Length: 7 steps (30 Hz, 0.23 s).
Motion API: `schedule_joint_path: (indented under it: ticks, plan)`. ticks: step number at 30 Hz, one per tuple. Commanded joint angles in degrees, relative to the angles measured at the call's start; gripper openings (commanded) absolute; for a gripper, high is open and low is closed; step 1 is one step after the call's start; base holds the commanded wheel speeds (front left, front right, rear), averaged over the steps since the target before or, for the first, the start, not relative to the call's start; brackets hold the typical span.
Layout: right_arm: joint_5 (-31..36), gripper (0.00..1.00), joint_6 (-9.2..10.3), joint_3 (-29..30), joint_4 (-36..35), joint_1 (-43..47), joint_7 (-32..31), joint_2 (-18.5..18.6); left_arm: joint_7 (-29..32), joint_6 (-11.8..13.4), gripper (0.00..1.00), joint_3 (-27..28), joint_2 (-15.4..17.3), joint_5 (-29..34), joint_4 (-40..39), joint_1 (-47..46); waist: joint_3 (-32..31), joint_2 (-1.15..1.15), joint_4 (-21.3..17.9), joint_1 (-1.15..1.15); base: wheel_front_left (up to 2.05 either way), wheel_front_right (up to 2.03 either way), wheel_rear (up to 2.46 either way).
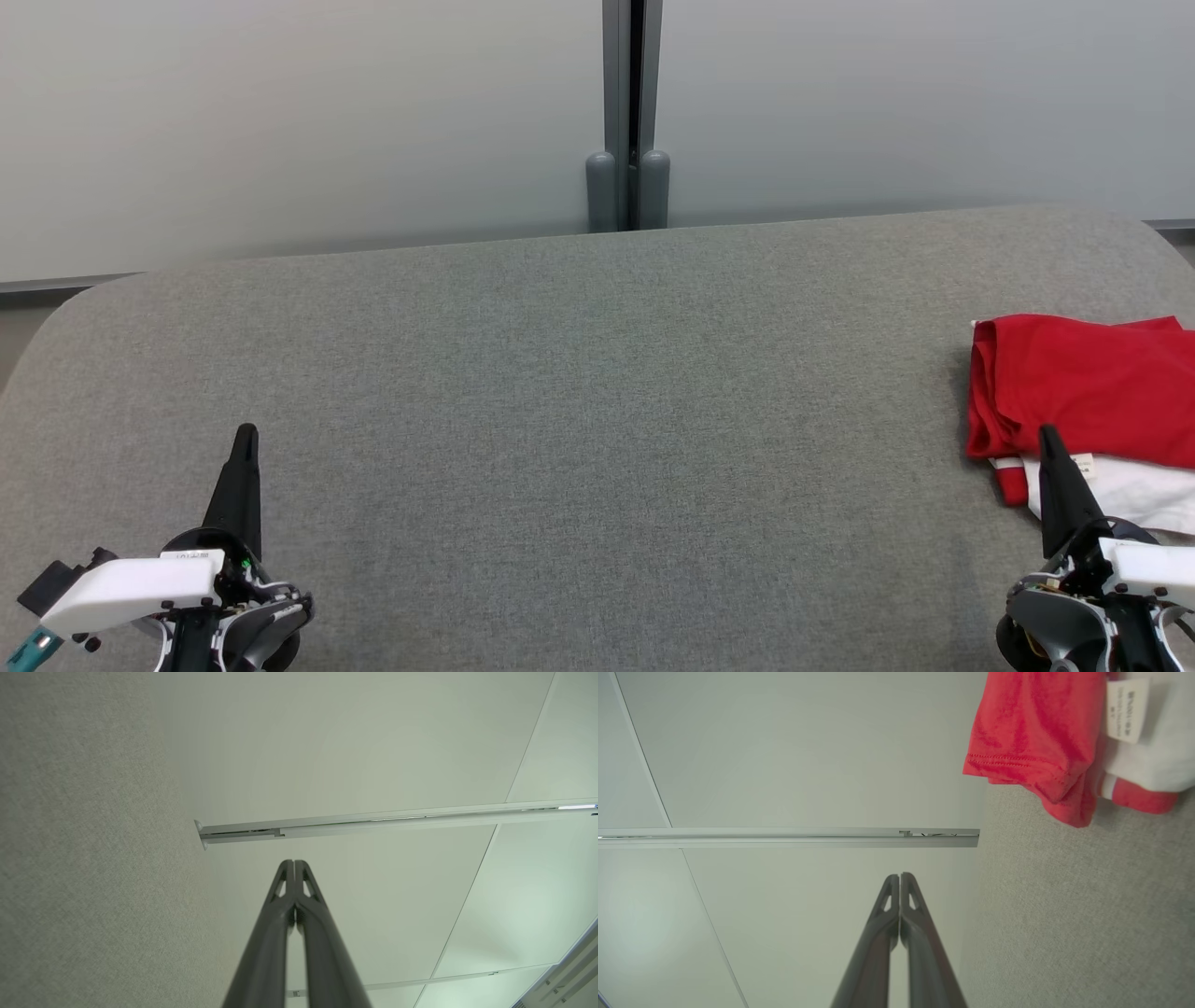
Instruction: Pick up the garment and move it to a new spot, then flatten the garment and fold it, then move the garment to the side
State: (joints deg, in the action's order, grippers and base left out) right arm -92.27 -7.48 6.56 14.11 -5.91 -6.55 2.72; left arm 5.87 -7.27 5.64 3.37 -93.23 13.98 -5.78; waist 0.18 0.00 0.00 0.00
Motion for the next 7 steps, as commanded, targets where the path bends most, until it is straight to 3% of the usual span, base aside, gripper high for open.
schedule_joint_path:
  ticks: [1, 7]
  plan:
    - [-0.3, 0.00, -0.02, 0.0, -0.2, -0.5, -0.2, 0.3, 0.2, -0.4, 0.00, 0.3, 0.2, 0.3, 0.1, -0.7, 0.0, 0.00, 0.0, 0.00, 0.00, 0.00, 0.00]
    - [-0.3, 0.00, -0.02, 0.0, -0.2, -0.5, -0.2, 0.3, 0.2, -0.4, 0.00, 0.4, 0.2, 0.3, 0.1, -0.7, 0.0, 0.00, 0.0, 0.00, 0.00, 0.00, 0.00]
